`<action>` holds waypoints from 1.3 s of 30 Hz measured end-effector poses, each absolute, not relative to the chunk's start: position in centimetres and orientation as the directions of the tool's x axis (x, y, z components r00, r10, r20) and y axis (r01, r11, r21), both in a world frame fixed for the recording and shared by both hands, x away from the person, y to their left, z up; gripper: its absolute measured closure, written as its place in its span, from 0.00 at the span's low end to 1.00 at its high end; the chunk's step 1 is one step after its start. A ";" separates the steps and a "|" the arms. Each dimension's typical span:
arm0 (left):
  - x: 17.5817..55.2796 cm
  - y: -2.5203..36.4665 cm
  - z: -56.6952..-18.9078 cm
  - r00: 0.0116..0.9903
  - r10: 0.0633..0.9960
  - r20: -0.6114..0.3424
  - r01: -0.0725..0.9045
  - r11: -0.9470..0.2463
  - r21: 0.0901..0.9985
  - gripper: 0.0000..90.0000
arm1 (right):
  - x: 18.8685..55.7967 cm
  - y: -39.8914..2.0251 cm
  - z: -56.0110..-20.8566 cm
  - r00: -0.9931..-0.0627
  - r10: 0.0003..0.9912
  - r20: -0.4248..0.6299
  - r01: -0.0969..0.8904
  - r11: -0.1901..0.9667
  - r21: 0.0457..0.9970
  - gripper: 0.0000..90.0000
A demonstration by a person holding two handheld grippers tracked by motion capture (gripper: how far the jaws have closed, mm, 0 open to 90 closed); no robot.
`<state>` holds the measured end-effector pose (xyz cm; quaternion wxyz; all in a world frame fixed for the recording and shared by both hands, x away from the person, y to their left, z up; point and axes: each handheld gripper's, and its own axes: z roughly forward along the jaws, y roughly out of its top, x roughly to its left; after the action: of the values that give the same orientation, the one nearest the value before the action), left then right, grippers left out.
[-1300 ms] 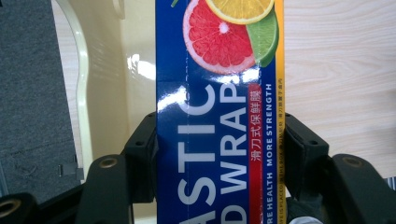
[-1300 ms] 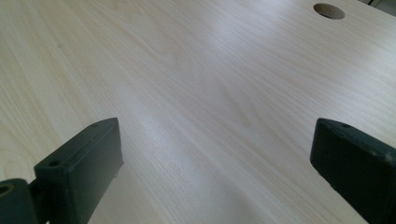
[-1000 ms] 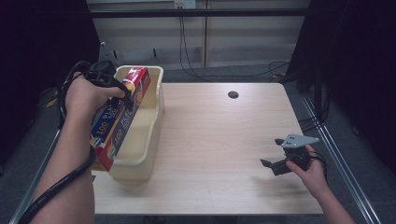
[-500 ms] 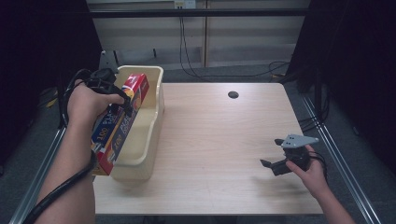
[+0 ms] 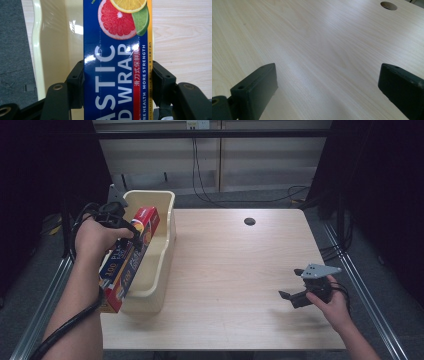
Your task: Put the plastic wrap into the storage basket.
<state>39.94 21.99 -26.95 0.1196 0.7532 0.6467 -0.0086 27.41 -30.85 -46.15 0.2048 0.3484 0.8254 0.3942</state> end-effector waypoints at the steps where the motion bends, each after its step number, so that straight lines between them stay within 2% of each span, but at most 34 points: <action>1: 39.9 22.0 -27.1 0.150 0.973 -0.175 0.978 -0.121 0.168 0.45 | 27.4 -30.9 -46.1 -0.675 0.735 -0.062 0.413 0.447 0.793 0.02; 39: 40.5 21.7 -30.6 0.150 0.972 -0.181 0.985 -0.132 0.112 0.45 | 27.4 -30.6 -46.4 -0.688 0.722 -0.070 0.410 0.467 0.784 0.02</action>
<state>40.52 21.73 -30.64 0.1024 0.7515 0.6510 -0.0319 27.45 -30.58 -46.40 0.2008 0.3398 0.8325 0.3888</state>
